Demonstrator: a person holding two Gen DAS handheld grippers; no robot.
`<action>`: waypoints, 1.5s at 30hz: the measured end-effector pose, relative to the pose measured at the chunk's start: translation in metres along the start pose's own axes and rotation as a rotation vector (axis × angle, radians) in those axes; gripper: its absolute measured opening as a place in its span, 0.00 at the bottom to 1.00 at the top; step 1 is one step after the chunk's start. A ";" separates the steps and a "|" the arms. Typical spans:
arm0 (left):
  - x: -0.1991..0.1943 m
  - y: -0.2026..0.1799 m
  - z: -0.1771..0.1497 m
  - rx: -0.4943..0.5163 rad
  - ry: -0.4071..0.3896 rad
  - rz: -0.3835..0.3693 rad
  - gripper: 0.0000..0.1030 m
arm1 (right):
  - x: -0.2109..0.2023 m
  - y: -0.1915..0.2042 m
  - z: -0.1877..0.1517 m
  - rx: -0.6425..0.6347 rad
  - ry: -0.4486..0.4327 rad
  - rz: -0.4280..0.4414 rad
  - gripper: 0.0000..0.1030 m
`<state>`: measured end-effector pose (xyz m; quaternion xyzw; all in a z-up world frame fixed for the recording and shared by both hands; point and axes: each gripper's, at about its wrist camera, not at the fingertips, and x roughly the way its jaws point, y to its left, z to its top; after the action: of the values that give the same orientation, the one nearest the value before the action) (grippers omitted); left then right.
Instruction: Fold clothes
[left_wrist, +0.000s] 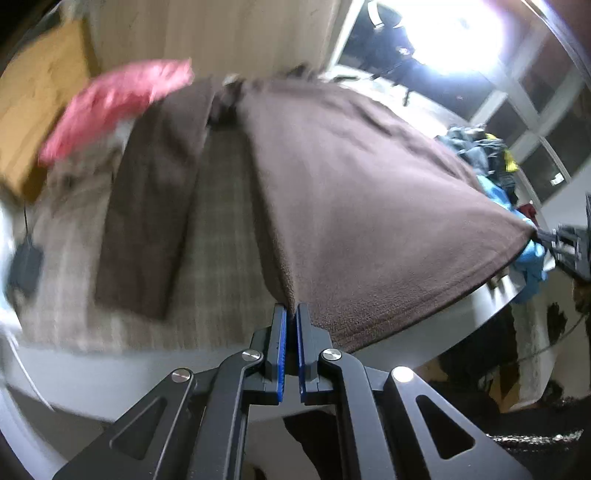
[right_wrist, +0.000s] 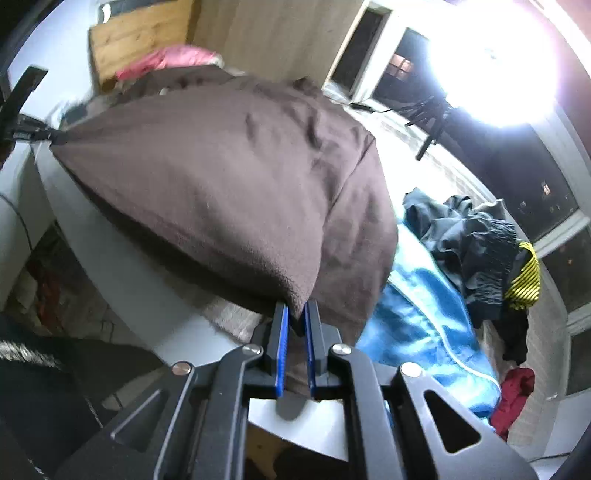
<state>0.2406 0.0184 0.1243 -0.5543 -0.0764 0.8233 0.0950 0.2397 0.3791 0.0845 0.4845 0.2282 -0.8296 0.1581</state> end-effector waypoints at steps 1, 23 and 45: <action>0.011 0.007 -0.005 -0.022 0.025 0.011 0.04 | 0.015 0.009 -0.004 -0.007 0.026 0.029 0.08; 0.019 -0.008 0.031 0.076 0.113 0.088 0.13 | 0.095 -0.096 -0.051 0.553 0.140 0.128 0.60; 0.019 -0.002 0.070 0.093 0.083 0.126 0.13 | -0.026 -0.224 0.041 0.578 -0.146 -0.419 0.52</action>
<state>0.1692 0.0230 0.1338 -0.5867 0.0009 0.8066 0.0717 0.1137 0.5480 0.1751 0.3912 0.0668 -0.9067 -0.1430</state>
